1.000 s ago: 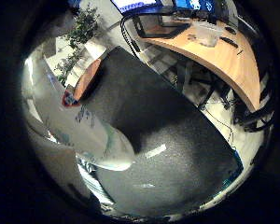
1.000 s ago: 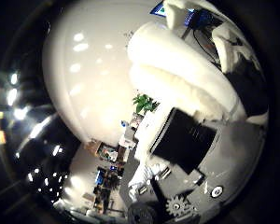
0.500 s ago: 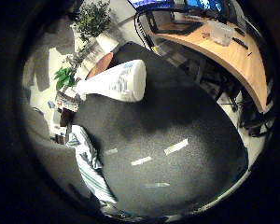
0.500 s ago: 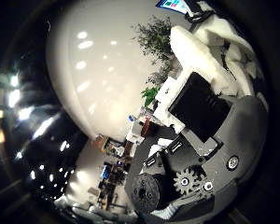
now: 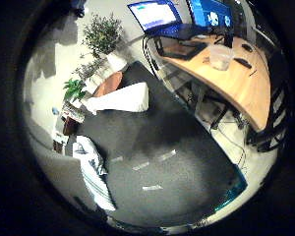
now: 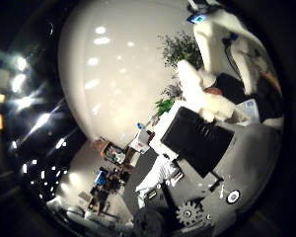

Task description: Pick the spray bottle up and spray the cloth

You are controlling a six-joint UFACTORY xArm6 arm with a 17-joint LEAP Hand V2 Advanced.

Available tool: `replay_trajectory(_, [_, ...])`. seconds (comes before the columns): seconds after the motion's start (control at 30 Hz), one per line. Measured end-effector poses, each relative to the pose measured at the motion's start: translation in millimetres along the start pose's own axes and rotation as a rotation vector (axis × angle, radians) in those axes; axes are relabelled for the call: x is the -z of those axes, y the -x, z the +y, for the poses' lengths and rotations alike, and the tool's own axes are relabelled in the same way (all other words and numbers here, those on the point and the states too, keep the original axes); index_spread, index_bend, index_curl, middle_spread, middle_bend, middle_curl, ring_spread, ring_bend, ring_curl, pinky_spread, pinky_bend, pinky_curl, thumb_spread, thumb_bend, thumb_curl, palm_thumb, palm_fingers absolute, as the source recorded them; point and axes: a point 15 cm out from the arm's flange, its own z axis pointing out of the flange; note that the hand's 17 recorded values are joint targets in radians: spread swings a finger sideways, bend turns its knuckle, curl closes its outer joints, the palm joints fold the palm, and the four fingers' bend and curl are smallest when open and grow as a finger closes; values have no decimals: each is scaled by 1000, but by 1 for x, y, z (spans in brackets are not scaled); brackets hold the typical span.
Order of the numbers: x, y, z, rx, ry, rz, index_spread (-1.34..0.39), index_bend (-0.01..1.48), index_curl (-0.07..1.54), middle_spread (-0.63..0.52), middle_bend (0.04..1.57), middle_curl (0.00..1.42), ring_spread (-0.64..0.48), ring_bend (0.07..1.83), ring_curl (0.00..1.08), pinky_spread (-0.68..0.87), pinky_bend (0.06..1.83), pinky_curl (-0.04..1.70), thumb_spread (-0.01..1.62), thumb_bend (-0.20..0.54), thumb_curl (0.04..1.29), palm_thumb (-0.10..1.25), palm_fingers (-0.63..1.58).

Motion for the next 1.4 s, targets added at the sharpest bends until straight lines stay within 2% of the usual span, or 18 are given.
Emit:
replay_trajectory(0.07, [10, 9, -2, 34, 18, 31, -559, 415, 517, -368, 857, 598, -351, 1154, 453, -484, 1133, 389, 805, -40, 696, 666, 848])
replay_trajectory(0.13, [21, 19, -3, 66, 40, 69, -563, 372, 504, -372, 754, 558, -339, 1094, 425, -388, 1147, 392, 906, -42, 648, 604, 698])
replay_trajectory(0.2, [29, 25, 5, 90, 68, 103, -537, 381, 498, -292, 579, 498, -233, 986, 383, -176, 1183, 400, 996, -46, 578, 509, 447])
replay_trajectory(0.27, [36, 30, 18, 112, 97, 131, -465, 352, 472, -161, 472, 446, -46, 853, 319, 80, 1218, 386, 1028, -40, 516, 454, 283])
replay_trajectory(0.4, [44, 44, 31, 142, 109, 136, -328, 301, 433, 26, 381, 390, 171, 697, 242, 363, 1212, 342, 1021, -35, 447, 404, 167])
replay_trajectory(0.53, [56, 62, 37, 162, 85, 127, -247, 249, 403, 116, 331, 357, 240, 622, 211, 493, 1152, 287, 1005, -33, 408, 393, 151])
replay_trajectory(0.83, [79, 84, 61, 159, 62, 111, -223, 185, 365, 148, 254, 327, 274, 532, 188, 575, 1034, 191, 972, -29, 367, 385, 206])
replay_trajectory(1.03, [80, 77, 77, 133, 118, 112, -269, 185, 350, 125, 224, 322, 270, 501, 183, 577, 972, 148, 967, -30, 370, 422, 244])
replay_trajectory(1.4, [77, 67, 88, 106, 131, 128, -314, 181, 324, 85, 196, 320, 259, 472, 179, 580, 930, 105, 970, -30, 374, 448, 310])
